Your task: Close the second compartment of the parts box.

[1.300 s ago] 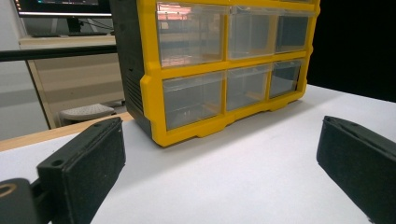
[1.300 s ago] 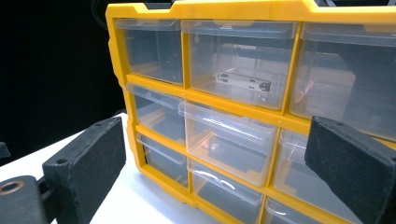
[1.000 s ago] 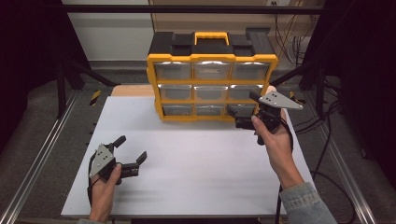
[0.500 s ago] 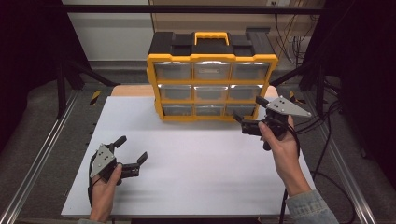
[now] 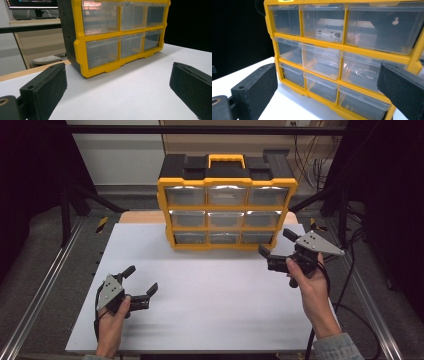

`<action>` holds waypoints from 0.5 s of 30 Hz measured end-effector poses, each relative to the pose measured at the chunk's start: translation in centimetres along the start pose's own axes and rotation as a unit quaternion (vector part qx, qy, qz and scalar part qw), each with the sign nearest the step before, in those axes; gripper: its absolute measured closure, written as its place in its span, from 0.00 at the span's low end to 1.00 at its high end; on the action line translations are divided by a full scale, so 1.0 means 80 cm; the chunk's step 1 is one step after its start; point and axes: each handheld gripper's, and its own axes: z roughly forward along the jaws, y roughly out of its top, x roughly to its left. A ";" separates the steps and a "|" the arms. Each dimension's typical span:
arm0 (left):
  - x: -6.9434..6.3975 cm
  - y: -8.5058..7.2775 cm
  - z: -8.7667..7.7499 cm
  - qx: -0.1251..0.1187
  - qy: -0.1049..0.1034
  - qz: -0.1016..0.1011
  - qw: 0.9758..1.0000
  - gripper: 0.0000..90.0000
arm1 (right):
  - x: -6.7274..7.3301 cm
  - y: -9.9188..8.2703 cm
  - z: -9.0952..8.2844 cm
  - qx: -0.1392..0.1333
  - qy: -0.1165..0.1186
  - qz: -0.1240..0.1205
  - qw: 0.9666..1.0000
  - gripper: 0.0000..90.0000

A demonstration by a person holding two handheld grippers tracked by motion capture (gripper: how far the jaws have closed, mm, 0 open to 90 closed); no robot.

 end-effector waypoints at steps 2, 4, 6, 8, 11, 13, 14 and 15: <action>0.000 0.000 0.000 0.000 0.000 0.000 1.000 0.01 | -0.001 -0.002 -0.004 0.000 -0.002 -0.004 1.000 0.04; 0.000 0.000 0.000 0.000 0.000 0.000 1.000 0.01 | -0.002 -0.005 -0.008 -0.001 -0.004 -0.005 1.000 0.04; 0.000 0.000 0.000 0.000 0.000 0.000 1.000 0.01 | -0.002 -0.008 -0.013 -0.001 -0.006 -0.004 1.000 0.04; 0.000 0.000 0.000 -0.001 -0.001 0.000 1.000 0.01 | -0.002 -0.010 -0.015 -0.002 -0.007 -0.002 1.000 0.04; 0.000 0.000 -0.001 0.001 -0.002 0.003 1.000 0.01 | -0.003 -0.014 -0.021 -0.003 -0.009 -0.001 1.000 0.04; 0.000 0.000 0.000 0.001 -0.002 0.004 1.000 0.01 | -0.004 -0.017 -0.025 -0.002 -0.011 -0.002 1.000 0.04; -0.001 0.000 0.000 0.001 -0.002 0.004 1.000 0.01 | -0.004 -0.019 -0.027 -0.002 -0.012 -0.001 1.000 0.04; -0.001 0.000 0.000 0.001 -0.002 0.004 1.000 0.01 | -0.005 -0.022 -0.030 -0.001 -0.014 0.000 1.000 0.04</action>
